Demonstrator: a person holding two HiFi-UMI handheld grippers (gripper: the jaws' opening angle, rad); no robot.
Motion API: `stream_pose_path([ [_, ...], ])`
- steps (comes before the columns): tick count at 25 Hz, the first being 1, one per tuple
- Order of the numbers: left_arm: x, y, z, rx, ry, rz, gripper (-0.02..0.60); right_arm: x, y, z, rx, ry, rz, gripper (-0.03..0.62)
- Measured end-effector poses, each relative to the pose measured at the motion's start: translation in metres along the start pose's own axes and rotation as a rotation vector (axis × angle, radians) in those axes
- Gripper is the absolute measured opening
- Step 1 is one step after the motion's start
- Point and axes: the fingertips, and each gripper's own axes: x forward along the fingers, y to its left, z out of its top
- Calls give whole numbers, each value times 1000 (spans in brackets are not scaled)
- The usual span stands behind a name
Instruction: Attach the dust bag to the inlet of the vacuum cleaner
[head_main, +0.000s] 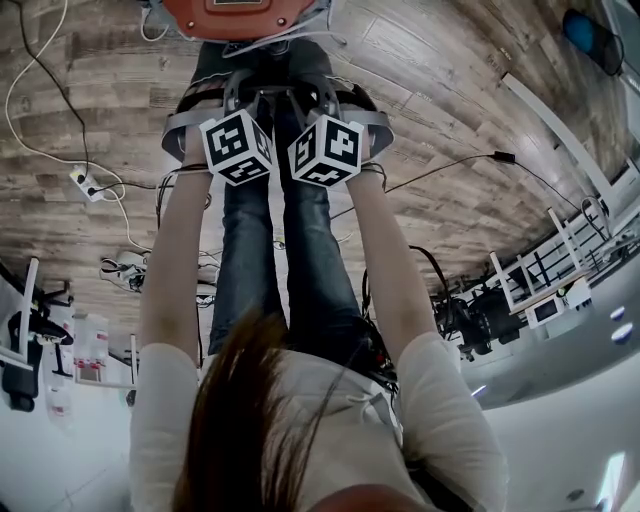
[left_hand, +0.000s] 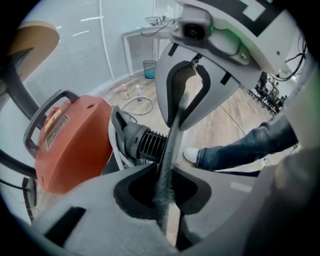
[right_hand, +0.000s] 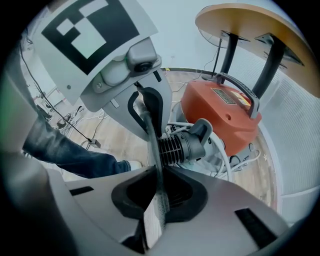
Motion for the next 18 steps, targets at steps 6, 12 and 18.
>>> stream_pose_path([
  [6, 0, -1, 1, -131, -7, 37, 55, 0, -6, 0, -45, 18, 10, 37],
  [12, -2, -1, 5, -171, -17, 58, 55, -4, -11, -1, -132, 47, 21, 38],
  [18, -8, -1, 10, -136, -27, 63, 52, -9, -10, -4, -92, 42, -7, 35],
])
